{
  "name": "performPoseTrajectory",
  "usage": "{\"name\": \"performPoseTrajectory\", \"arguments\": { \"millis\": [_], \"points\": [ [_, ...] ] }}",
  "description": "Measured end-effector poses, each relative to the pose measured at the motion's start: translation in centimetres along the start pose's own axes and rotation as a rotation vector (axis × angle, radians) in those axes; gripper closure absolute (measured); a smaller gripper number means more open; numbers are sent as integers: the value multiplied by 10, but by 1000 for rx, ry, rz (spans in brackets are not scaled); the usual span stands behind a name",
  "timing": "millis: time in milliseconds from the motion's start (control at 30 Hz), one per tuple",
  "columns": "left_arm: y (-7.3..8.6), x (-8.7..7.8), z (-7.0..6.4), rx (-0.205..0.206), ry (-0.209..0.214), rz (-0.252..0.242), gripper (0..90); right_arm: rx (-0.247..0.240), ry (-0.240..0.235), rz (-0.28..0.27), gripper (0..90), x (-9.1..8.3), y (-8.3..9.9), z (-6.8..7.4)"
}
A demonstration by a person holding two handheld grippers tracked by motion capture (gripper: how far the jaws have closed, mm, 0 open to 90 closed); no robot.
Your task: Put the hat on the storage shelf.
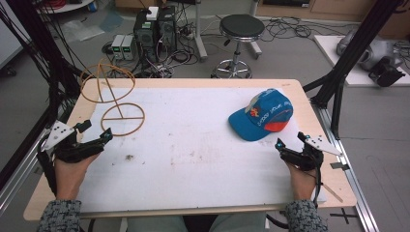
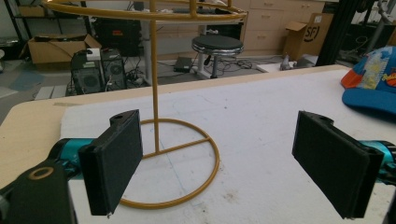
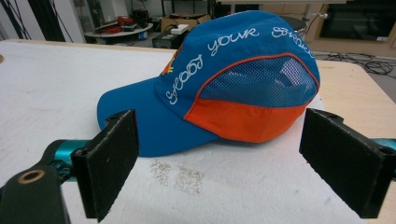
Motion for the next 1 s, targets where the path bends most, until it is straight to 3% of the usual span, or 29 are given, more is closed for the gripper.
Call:
{"name": "performPoseTrajectory", "arguments": {
  "millis": [400, 633, 800, 933, 1000],
  "points": [
    [-1, 0, -3, -10, 18, -3, 177, -39, 5, -1, 113, 1, -3, 1],
    [1, -3, -3, -6, 23, 3, 178, 11, -7, -24, 112, 4, -14, -1],
    [-1, -3, -4, -4, 28, -1, 179, -32, 6, -38, 113, 7, -24, -3],
    [0, 1, -6, -3, 36, 5, 178, -14, 14, -49, 113, 13, -36, -14],
    [1, 2, -6, -1, 37, 10, 178, 17, 10, -30, 113, 24, -41, -24]
  ]
}}
Point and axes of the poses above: each handheld gripper's, and its own axes: x roughly forward along the jaws, y roughly out of its underside, z roughly to its left, the point moved 7 cm from there along x, roughly forward along the jaws, and after that the axes turned 2 degrees about -y, right-handed, at the moved point
